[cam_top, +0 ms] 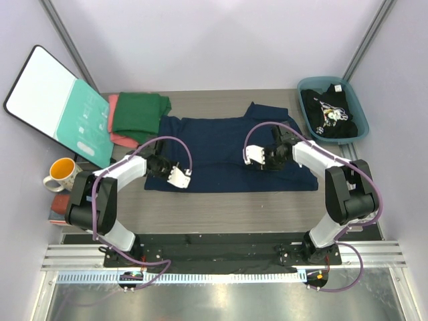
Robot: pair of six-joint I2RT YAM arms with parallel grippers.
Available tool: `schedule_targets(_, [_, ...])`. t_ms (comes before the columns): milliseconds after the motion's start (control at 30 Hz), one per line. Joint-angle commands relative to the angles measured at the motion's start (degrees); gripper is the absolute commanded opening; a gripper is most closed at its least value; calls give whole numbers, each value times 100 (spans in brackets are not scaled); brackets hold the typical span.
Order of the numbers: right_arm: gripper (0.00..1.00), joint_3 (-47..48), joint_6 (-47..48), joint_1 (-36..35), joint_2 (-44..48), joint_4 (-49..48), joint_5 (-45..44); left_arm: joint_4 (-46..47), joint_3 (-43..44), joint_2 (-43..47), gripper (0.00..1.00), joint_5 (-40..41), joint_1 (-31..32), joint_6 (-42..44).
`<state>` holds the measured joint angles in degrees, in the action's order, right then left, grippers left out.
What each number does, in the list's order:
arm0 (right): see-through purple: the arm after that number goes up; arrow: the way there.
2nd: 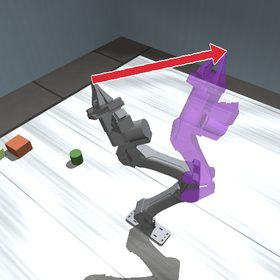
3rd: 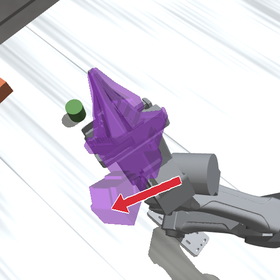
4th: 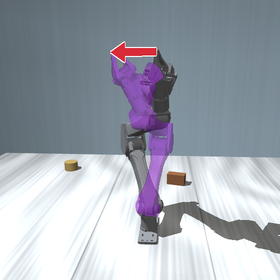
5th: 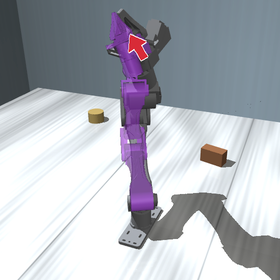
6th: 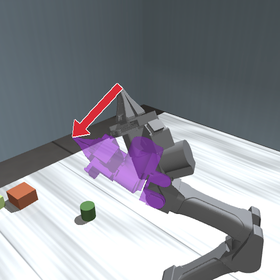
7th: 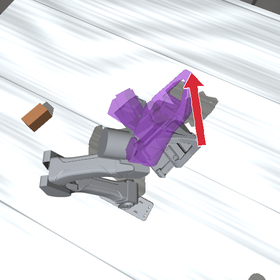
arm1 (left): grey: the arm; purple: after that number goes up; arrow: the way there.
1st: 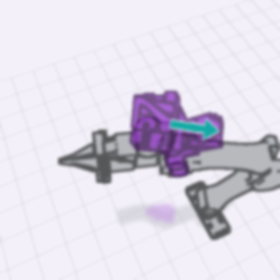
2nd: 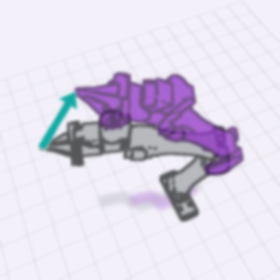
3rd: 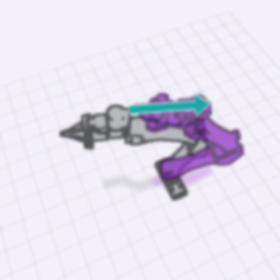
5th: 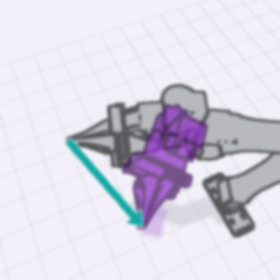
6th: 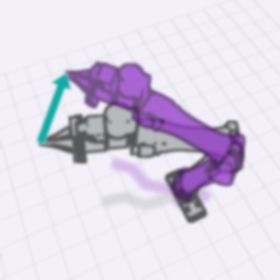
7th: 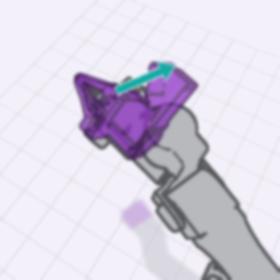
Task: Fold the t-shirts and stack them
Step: Fold the flattened tshirt in 1/3 of the way
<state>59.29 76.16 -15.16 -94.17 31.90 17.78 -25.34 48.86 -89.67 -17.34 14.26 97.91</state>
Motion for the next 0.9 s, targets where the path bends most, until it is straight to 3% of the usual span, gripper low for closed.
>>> schedule_targets(0, [38, -119, -84, -215, -5, -61, 164, 161, 168, -86, 26, 12, 50, -88])
schedule_targets(333, [33, -189, -101, -348, -189, -149, 68, 205, 150, -147, 26, -41, 94, -158])
schedule_targets(400, [28, -260, -128, -356, -224, -254, -37, 223, 124, -165, 26, -41, 112, -158])
schedule_targets(533, [8, -356, -154, -356, -268, -570, -222, 249, 97, -165, 25, -67, 147, -202])
schedule_targets(633, [1, -286, -163, -356, -277, -589, -310, 258, 80, -174, 25, -67, 165, -228])
schedule_targets(867, [1, 301, -198, -356, -198, -229, -503, 293, 71, -209, 25, -76, 209, -263])
